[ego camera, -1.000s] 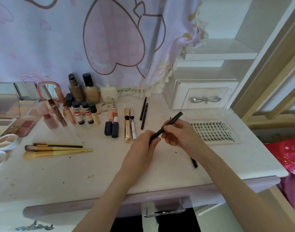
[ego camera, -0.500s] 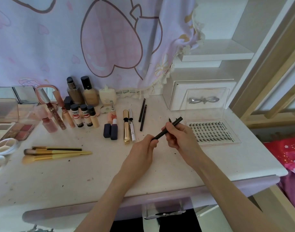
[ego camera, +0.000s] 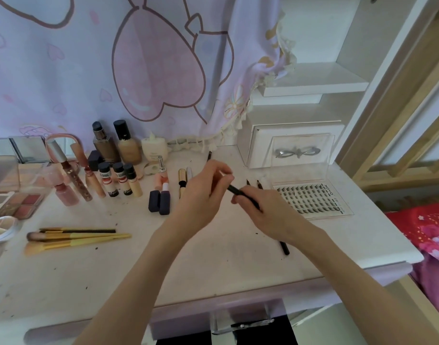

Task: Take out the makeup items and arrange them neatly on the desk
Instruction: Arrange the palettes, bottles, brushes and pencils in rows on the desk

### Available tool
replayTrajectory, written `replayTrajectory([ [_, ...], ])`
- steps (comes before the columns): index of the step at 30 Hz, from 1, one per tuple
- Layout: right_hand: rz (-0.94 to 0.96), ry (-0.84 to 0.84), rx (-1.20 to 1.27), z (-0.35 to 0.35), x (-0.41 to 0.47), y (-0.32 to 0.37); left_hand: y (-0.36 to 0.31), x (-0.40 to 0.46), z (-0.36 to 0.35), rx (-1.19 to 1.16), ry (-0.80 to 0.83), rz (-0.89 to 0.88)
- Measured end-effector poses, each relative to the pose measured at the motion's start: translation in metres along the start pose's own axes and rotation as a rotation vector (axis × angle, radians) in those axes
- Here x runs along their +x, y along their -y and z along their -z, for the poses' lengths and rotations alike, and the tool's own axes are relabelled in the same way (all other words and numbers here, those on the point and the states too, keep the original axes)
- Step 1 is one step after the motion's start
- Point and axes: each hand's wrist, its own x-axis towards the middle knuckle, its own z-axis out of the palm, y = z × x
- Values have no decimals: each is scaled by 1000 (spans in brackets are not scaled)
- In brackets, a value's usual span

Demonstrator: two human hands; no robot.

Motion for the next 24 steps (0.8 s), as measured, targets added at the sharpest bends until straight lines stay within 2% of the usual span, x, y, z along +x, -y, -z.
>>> replayTrajectory([
  [2,27,-14,-34,-2,-1,0,1,-2,-1,74,-3,34],
  [9,-4,22,7,-5,1,-2,4,5,0,86,61,133],
  [13,-89,212,31,14,1,-11,9,19,8,69,15,210],
  [15,-153,250,0,28,1,-20,18,26,12,35,-29,276],
  [21,-425,13,237,31,13,-28,23,6,-22,-16,-183,443],
  [24,-507,-10,218,22,32,-26,19,-8,-53,60,-179,436],
])
